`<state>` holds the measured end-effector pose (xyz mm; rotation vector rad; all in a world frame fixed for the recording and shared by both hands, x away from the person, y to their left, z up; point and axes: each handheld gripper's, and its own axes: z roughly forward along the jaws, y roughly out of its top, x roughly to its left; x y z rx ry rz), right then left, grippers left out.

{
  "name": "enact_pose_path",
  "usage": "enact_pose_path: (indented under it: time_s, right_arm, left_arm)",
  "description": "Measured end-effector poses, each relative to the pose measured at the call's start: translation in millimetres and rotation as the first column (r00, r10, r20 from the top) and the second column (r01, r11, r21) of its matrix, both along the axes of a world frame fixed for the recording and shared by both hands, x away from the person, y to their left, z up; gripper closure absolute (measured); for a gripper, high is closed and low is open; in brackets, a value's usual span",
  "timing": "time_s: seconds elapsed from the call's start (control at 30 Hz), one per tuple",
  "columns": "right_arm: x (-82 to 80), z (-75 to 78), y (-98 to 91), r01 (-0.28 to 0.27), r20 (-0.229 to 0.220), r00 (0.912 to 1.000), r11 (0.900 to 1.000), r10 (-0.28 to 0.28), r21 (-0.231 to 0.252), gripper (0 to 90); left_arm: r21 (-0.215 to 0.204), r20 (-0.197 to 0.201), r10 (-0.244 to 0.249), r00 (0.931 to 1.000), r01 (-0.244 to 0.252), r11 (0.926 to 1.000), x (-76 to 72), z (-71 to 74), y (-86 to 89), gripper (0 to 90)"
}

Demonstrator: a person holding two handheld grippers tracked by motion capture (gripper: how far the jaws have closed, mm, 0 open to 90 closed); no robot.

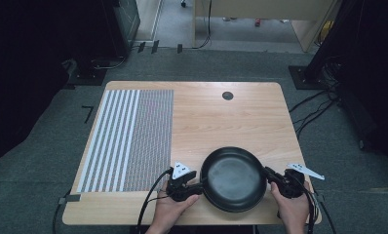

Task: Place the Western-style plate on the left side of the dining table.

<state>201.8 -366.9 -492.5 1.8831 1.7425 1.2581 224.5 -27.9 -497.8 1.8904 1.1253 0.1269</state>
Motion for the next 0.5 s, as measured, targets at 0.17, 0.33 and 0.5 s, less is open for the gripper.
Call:
enact_pose_path:
  time_s: [0.17,0.33,0.5]
  right_arm:
    - [-1.2,4.2,6.0,0.014,-0.001,0.9999,0.9990,-0.014,-0.042,83.2]
    - [-1.9,2.7,4.8,0.030,0.000,0.9995,0.9995,-0.030,-0.009,84.2]
    - [-1.7,1.9,9.3,0.031,0.006,0.9995,0.9995,-0.031,-0.012,84.3]
  left_arm:
    - [-0.012,-0.005,-0.012,0.9999,0.012,0.9999,-2.0,2.1,-1.6,47.6]
    - [0.012,0.000,-0.042,0.9991,0.042,0.9991,-5.7,1.1,-6.8,48.4]
    - [-0.008,-0.008,-0.037,0.9993,0.037,0.9993,-5.3,3.2,-5.3,49.6]
